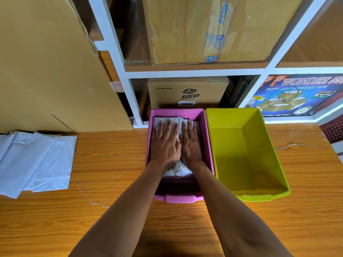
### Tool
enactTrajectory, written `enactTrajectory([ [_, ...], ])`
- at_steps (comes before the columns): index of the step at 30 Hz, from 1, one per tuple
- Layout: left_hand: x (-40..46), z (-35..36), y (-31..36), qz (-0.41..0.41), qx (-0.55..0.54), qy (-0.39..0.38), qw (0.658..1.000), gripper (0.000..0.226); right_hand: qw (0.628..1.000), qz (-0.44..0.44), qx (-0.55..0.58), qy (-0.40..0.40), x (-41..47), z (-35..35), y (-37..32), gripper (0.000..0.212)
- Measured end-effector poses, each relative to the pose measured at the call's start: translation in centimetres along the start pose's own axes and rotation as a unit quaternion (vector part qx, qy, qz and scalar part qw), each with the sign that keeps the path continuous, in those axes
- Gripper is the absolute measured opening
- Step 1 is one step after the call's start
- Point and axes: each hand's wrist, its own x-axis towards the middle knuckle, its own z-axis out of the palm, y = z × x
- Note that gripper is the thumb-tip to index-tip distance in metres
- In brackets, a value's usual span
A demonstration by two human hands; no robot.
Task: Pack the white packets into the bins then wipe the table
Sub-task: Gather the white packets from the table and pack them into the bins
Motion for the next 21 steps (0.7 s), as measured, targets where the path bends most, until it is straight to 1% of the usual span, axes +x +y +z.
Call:
enactTrajectory([
  [2,-0.1,-0.1,0.0,-0.004,0.001,-0.011,1.0,0.075,1.0,0.007,0.016,-0.02,-0.2,0.2,0.1,0.062],
  [5,0.3,-1.1,0.5,-0.009,-0.002,-0.04,0.999,0.075,0.994,0.061,0.074,-0.056,-0.3,-0.4,0.3,0.065],
  [8,0.6,-2.7,1.0,-0.018,-0.016,-0.038,0.999,0.068,0.995,0.067,0.071,-0.025,-0.3,-1.0,0.1,0.063],
  [10,0.6,-3.3,1.0,-0.025,-0.02,-0.027,0.999,0.066,0.995,0.068,0.068,-0.005,-0.7,-0.9,-0.3,0.069],
  [12,0.4,-3.2,1.0,-0.026,-0.018,-0.03,0.999,0.066,0.994,0.067,0.087,-0.01,-1.2,-0.7,-0.4,0.068],
  [15,0.5,-2.5,0.6,-0.02,-0.019,-0.038,0.999,0.067,0.99,0.068,0.118,-0.042,-1.1,-0.4,0.1,0.062],
  [17,0.5,-1.9,0.3,-0.012,-0.014,-0.036,0.999,0.068,0.987,0.077,0.129,-0.056,-0.9,-0.2,0.2,0.062],
  [21,0.5,-0.9,0.0,-0.006,0.002,-0.031,0.999,0.069,0.989,0.062,0.123,-0.048,-0.9,0.5,0.5,0.063],
])
